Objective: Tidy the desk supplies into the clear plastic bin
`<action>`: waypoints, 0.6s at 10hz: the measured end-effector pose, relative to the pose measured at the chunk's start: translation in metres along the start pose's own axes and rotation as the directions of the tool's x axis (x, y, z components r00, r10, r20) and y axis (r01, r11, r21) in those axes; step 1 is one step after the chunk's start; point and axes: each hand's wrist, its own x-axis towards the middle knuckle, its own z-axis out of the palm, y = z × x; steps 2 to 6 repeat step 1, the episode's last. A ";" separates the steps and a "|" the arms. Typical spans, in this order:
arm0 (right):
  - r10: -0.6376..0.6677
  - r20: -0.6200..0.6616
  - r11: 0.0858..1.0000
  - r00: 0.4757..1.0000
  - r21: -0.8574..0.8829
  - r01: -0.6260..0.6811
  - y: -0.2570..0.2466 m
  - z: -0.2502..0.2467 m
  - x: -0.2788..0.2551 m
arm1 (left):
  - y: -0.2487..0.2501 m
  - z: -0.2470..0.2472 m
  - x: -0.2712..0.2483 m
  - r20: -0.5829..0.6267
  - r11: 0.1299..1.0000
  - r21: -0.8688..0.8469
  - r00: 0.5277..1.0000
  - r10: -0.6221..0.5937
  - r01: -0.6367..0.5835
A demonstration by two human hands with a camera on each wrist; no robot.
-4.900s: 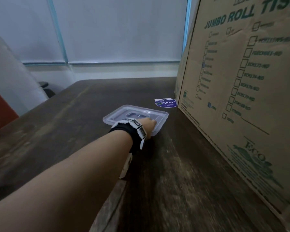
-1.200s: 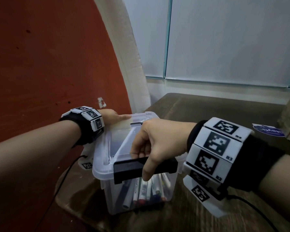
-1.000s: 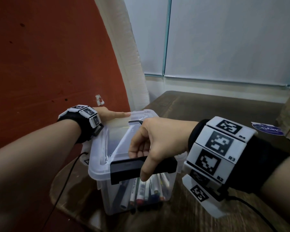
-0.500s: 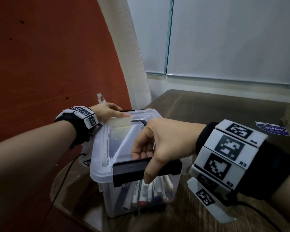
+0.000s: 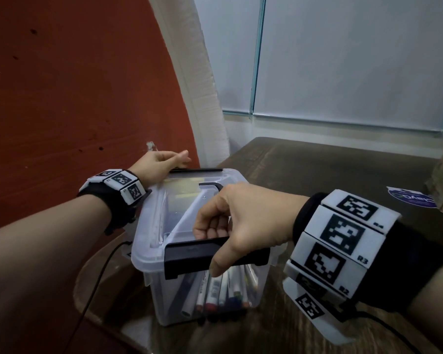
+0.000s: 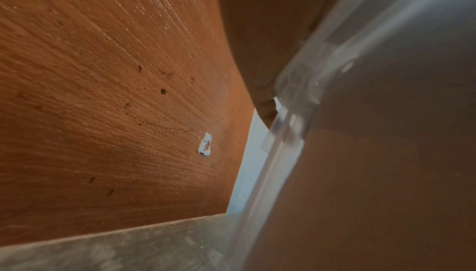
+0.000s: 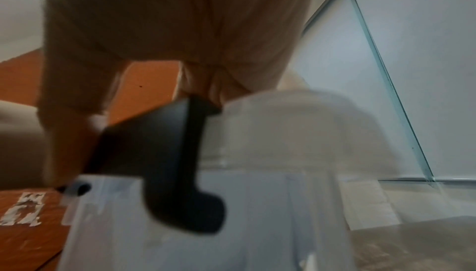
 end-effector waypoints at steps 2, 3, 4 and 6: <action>-0.087 -0.052 0.989 0.995 -0.126 0.079 0.003 0.005 -0.018 | -0.006 -0.007 0.002 -0.036 0.998 -0.044 0.999 -0.039 0.037; -0.087 -0.052 0.989 0.995 -0.126 0.079 0.003 0.005 -0.018 | -0.006 -0.007 0.002 -0.036 0.998 -0.044 0.999 -0.039 0.037; -0.087 -0.052 0.989 0.995 -0.126 0.079 0.003 0.005 -0.018 | -0.006 -0.007 0.002 -0.036 0.998 -0.044 0.999 -0.039 0.037; -0.087 -0.052 0.989 0.995 -0.126 0.079 0.003 0.005 -0.018 | -0.006 -0.007 0.002 -0.036 0.998 -0.044 0.999 -0.039 0.037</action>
